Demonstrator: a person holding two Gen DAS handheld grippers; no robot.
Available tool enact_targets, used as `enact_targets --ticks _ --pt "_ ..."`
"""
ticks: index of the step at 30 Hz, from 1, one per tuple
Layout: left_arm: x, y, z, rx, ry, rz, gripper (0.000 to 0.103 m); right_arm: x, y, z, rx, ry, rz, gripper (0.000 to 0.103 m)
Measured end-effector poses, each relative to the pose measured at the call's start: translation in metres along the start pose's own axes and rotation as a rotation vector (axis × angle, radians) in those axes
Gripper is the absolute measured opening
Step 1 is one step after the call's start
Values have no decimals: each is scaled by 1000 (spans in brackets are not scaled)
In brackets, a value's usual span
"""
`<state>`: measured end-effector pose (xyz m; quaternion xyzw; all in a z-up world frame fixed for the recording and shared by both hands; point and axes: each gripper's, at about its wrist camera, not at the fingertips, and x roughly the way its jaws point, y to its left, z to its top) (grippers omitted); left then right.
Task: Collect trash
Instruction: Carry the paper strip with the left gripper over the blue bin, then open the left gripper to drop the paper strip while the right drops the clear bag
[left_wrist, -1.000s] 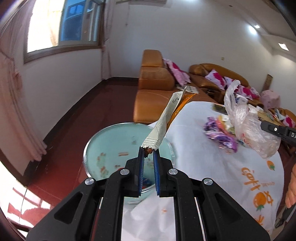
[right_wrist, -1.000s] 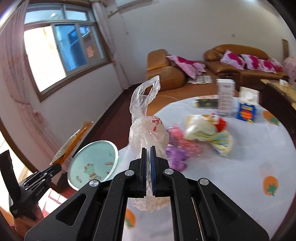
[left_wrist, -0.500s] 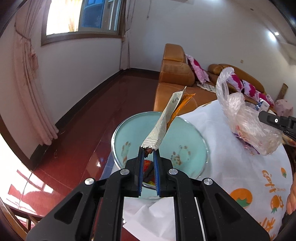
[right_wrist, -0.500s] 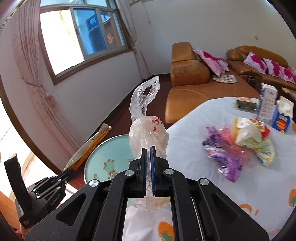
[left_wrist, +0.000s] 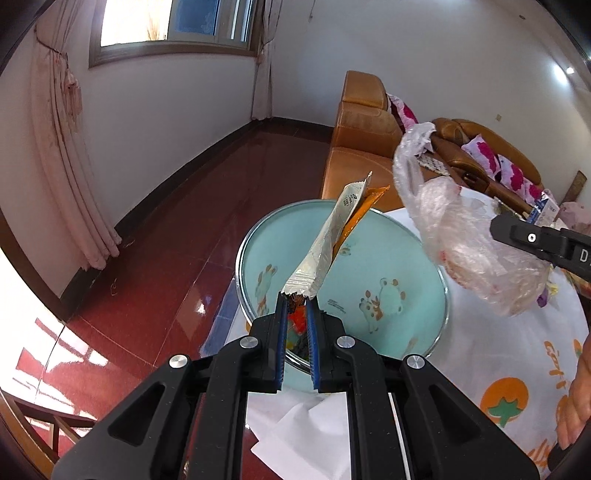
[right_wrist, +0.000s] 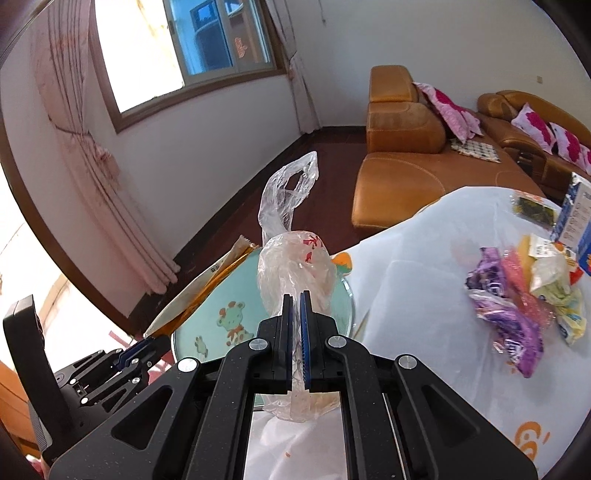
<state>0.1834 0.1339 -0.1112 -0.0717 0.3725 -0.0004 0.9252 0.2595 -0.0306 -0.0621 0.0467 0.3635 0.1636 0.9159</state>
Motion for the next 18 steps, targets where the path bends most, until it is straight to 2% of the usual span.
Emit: enact_targets --ticks 18 --pt "26 3 -6 -10 54 13 10 44 10 -6 -15 81 11 5"
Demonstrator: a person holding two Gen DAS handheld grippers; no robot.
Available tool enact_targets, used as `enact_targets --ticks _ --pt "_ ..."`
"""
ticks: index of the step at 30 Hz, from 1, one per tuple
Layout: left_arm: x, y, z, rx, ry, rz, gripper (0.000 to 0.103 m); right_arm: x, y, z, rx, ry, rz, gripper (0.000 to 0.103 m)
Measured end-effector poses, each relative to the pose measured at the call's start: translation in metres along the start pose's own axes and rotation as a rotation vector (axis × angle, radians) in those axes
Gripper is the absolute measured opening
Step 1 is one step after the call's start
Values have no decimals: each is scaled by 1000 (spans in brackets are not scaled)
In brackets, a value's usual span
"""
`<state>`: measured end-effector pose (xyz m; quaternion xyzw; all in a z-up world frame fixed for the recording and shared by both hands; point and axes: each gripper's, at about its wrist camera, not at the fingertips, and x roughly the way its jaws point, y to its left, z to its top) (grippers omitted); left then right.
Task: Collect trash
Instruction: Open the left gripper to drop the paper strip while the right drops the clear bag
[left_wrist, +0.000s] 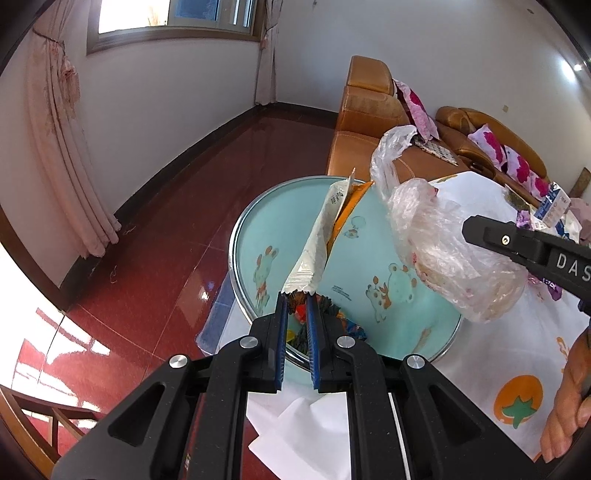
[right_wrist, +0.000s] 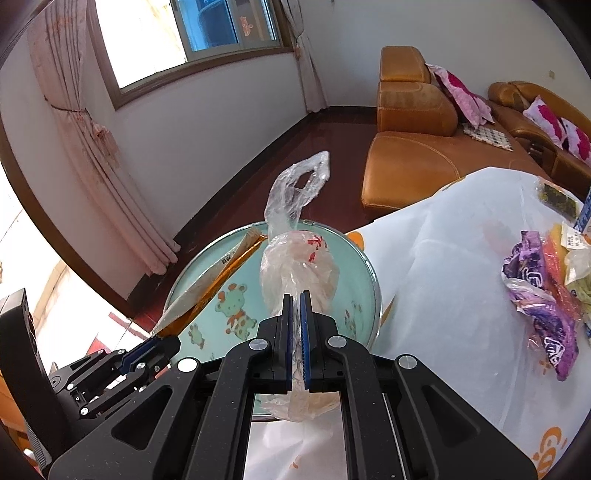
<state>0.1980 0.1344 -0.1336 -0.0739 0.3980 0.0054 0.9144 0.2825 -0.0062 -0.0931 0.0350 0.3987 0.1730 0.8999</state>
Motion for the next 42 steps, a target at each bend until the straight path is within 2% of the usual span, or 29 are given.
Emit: enact_targets --ticks 15,17,20,25,27,29,31,33,35,37,42 --pt "7 -2 -1 -5 14 22 12 14 0 -2 4 28 0 5" --pt "6 -1 -2 -7 13 29 15 16 -1 -2 9 38 5 7" --pt "4 0 -1 -13 10 41 23 16 -3 -1 17 37 3 16" --pt "2 2 -2 -18 6 49 28 13 -6 -2 28 30 8 18" --pt "1 1 -2 -17 6 51 34 10 -7 -3 32 27 8 20" --pt "-1 1 -1 -21 4 58 50 8 -8 -4 37 23 7 24" --pt "-4 0 -1 -26 0 64 54 4 -11 -5 44 14 3 38" --pt "-6 0 -1 -22 -4 72 56 -1 -13 -6 48 4 -2 46" --pt "-9 -1 -1 -18 -8 85 59 -5 -15 -5 49 -1 -9 50" --pt "-12 -1 -1 -26 -13 90 65 -13 -19 -6 51 -17 -26 59" --pt "-19 -9 1 -32 -23 94 75 -30 -34 -9 66 -50 -71 66"
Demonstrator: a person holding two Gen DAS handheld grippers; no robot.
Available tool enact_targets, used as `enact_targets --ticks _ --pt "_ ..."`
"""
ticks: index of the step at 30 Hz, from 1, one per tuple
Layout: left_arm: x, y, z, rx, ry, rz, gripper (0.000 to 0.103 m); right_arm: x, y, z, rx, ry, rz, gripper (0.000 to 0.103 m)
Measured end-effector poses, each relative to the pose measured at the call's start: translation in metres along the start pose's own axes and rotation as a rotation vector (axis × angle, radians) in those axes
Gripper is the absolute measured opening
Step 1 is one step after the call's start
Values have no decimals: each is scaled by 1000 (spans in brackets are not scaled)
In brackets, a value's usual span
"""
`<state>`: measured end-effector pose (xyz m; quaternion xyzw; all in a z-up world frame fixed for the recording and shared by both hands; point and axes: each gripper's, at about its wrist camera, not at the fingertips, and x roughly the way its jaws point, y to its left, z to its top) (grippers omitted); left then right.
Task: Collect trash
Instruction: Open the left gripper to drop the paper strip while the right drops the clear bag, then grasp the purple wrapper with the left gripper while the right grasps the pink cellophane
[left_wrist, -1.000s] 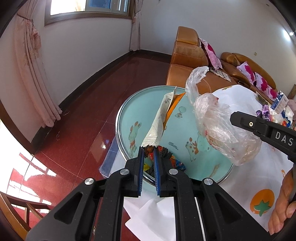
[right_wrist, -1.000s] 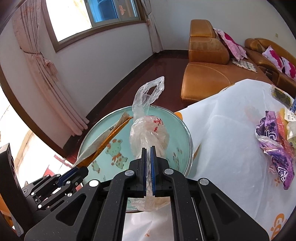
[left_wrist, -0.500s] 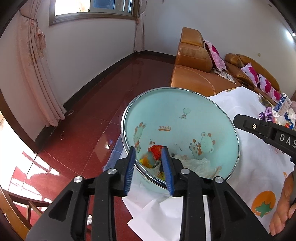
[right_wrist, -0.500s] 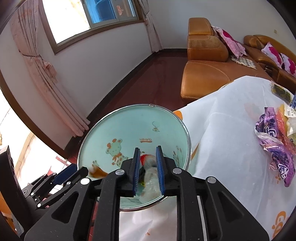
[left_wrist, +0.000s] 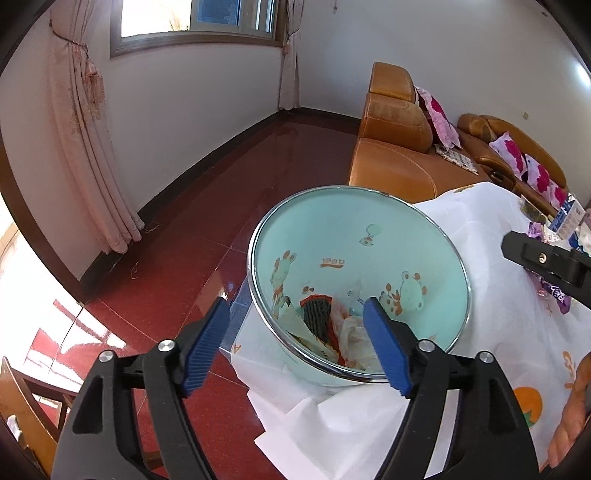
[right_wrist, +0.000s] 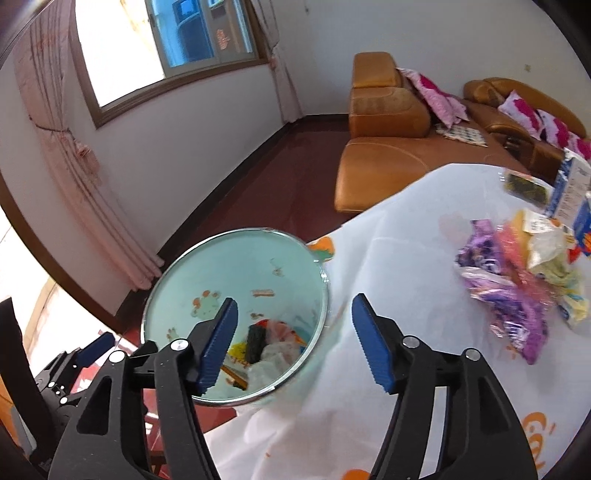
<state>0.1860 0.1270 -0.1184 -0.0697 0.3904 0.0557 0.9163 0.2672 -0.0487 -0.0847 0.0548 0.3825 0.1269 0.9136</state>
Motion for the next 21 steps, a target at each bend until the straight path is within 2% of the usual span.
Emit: enact_targets --ticks 11,21 --pt "-17 -31 1 54 -19 -12 80 -32 -45 -9 71 -48 -89 68" --pt "-24 -79 -4 132 -16 -56 85 -56 -100 -25 164 -57 -158 68"
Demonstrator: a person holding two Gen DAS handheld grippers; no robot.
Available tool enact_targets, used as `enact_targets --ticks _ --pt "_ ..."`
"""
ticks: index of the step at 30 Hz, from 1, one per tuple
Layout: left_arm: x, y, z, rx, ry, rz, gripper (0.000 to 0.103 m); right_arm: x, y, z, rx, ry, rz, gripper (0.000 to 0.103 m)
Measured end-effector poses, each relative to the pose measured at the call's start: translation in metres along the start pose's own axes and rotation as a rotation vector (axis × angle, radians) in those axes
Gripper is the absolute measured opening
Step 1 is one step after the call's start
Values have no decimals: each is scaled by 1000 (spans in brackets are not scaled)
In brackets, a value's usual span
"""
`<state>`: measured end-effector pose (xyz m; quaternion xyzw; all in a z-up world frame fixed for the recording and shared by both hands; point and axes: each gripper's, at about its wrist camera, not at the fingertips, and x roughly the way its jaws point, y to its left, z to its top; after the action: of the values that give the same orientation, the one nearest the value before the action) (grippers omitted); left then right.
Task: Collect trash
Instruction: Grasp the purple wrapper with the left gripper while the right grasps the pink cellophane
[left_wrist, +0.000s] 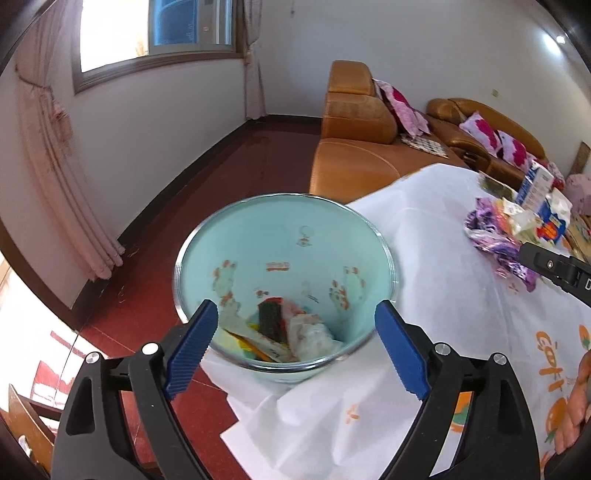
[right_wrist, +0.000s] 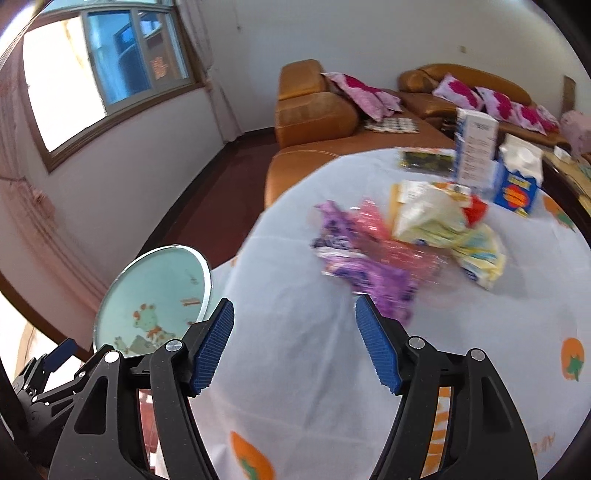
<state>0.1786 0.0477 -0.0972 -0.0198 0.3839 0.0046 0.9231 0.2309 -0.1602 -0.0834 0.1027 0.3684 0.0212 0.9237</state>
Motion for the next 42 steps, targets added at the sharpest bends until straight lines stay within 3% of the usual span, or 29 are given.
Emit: enact_targets --ticks 15,21,28,34,36,41,42 --pt "5 -107 14 137 -23 -155 85 -39 -115 -23 132 -28 -159 68" --pt "11 -152 22 171 -20 -205 84 -45 -150 -28 188 -30 -184 68" --pt "29 -192 36 132 0 -242 85 -44 -168 -30 213 -30 -176 68" --pt "50 -214 38 109 24 -226 84 -35 -180 -27 217 -22 -179 68" --pt "57 -220 38 103 34 -228 80 -32 -184 -24 220 -19 -180 68" --pt "76 -225 31 139 90 -267 39 -30 -188 -20 227 -21 -174 68" --pt "78 -224 29 144 96 -266 37 -30 -187 -20 225 -21 -169 68"
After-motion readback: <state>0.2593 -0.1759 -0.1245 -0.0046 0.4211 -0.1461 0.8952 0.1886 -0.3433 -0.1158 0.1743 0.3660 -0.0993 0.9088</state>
